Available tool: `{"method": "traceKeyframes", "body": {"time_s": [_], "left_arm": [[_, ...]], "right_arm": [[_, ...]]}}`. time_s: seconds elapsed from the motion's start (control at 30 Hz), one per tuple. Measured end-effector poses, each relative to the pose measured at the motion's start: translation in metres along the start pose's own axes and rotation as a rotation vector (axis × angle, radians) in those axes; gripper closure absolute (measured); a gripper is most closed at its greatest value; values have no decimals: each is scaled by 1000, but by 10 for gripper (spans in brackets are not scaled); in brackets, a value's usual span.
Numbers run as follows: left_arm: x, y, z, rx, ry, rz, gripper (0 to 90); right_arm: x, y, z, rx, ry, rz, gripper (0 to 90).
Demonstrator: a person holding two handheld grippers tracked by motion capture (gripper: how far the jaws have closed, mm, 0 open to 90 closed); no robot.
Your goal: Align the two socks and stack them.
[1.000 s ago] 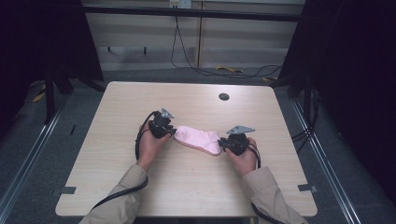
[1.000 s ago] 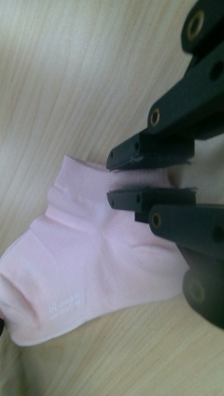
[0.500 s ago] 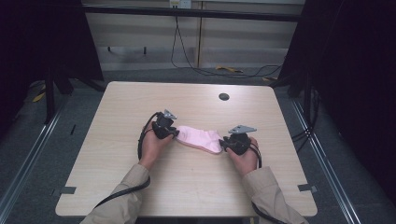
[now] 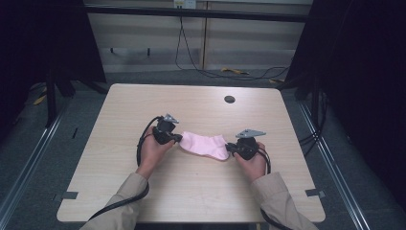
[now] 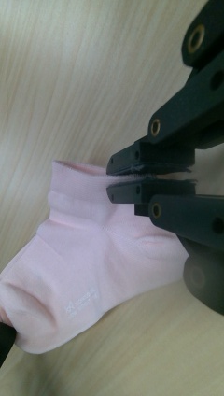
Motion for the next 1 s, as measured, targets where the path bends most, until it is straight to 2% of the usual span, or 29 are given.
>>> {"method": "traceKeyframes", "body": {"time_s": [0.07,0.1,0.17,0.2,0.23,0.27,0.3,0.33,0.37,0.4,0.43,0.5,0.57,0.6,0.63,0.7,0.77,0.83,1.0], "left_arm": [[6,8,-2,12,17,-5,893],[15,13,-4,15,31,5,893],[20,15,-5,17,42,5,893],[27,17,-4,10,44,17,893],[36,17,-2,4,56,17,891],[36,17,-2,4,56,17,889],[42,16,0,5,63,4,876],[44,17,1,-3,59,4,844],[45,20,3,-32,44,-5,818],[45,20,3,-32,44,-5,763],[44,22,2,-41,42,-13,763],[39,29,4,-63,21,-45,736],[35,34,3,-61,6,-60,736],[35,33,1,-44,11,-63,738],[36,31,0,-33,8,-41,738],[37,27,1,-48,-2,-25,746],[41,21,1,-27,15,-14,752],[41,19,-1,-28,9,-14,750],[38,16,-4,-51,-22,1,762]], "right_arm": [[0,2,2,-9,-3,0,856],[0,7,10,-38,0,-6,855],[1,10,15,-51,2,-7,855],[1,10,15,-51,2,-7,855],[3,11,22,-69,5,-5,851],[3,11,22,-69,5,-5,851],[5,9,24,-57,35,-1,826],[5,8,25,-49,34,-3,801],[5,6,25,-38,39,-3,774],[5,6,25,-38,39,-3,774],[5,6,24,-23,44,-6,739],[4,6,24,-14,42,-12,735],[2,7,22,-4,41,-21,736],[2,7,22,-5,47,-19,741],[1,7,22,-11,50,-18,748],[3,2,25,-19,56,-3,760],[4,-1,27,-15,63,8,766],[4,-2,28,-11,66,2,777],[3,-3,28,-10,72,4,786]]}}
Point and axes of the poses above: each handheld gripper's, and its own axes: y roughly backward along the jaws, x roughly out of its underside, z roughly to its left, the point moved 7 cm from there along -y, roughly forward along the jaws, and after that the axes turned 14 degrees about y, right-handed, at the moved point
